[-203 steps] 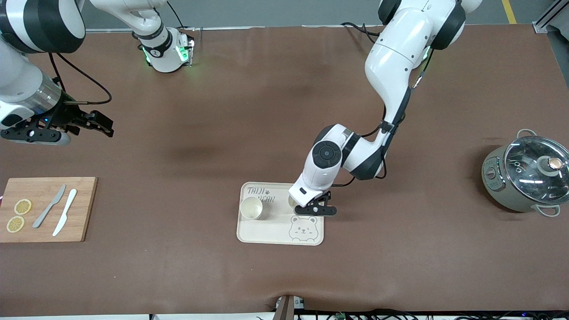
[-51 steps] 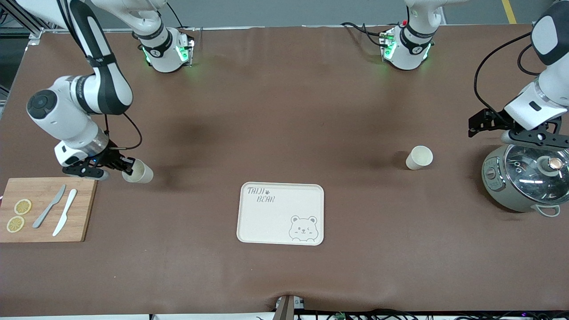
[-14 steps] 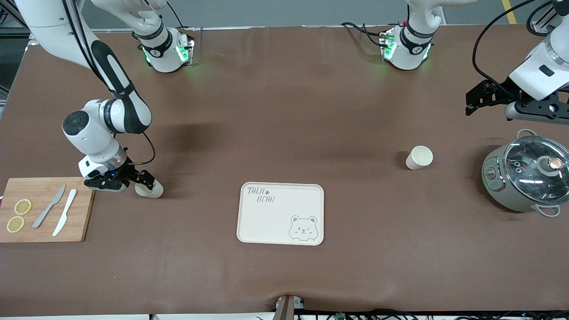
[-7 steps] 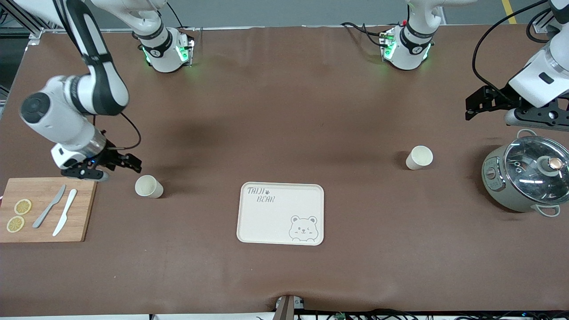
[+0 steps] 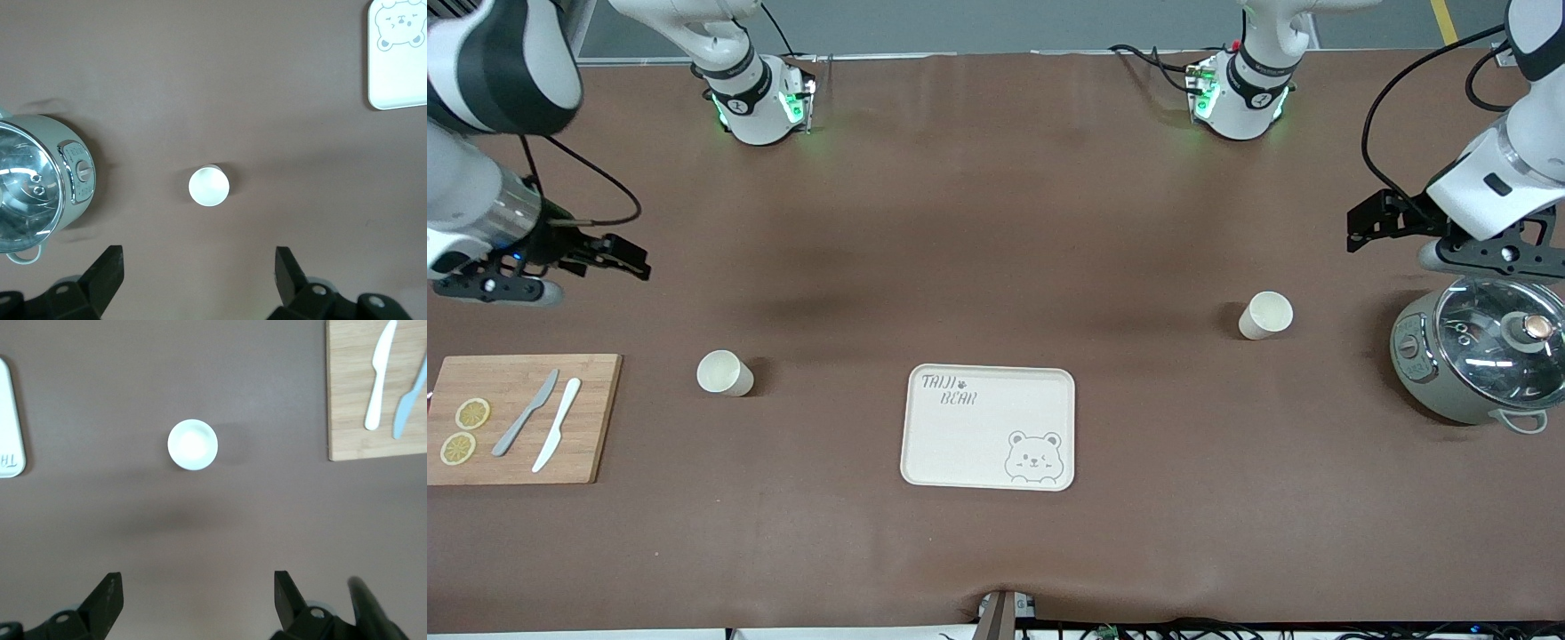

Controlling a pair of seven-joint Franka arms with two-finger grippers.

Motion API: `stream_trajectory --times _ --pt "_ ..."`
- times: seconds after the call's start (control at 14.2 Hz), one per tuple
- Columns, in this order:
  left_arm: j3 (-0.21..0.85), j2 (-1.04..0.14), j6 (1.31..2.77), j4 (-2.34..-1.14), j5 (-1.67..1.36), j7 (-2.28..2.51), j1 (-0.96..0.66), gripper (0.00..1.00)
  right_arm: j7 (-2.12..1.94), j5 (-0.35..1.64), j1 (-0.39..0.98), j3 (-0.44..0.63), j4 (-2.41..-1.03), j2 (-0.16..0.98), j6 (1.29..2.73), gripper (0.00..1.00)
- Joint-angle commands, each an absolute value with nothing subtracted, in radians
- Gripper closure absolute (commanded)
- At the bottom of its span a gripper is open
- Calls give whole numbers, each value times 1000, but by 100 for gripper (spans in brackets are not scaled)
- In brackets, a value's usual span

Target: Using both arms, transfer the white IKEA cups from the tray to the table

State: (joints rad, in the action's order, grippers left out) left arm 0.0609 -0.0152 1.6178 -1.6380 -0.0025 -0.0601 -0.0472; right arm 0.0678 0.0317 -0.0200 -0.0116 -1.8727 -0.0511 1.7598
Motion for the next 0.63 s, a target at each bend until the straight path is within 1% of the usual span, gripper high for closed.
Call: stream_trajectory --times 0.0,0.56 --pt "58 -32 1608 -1609 6 -69 -49 0 60 14 -41 -21 -1845 -83 1710 0" --pt "58 -38 1608 -1609 6 -69 -49 0 60 14 -43 -21 -1847 -87 1709 0"
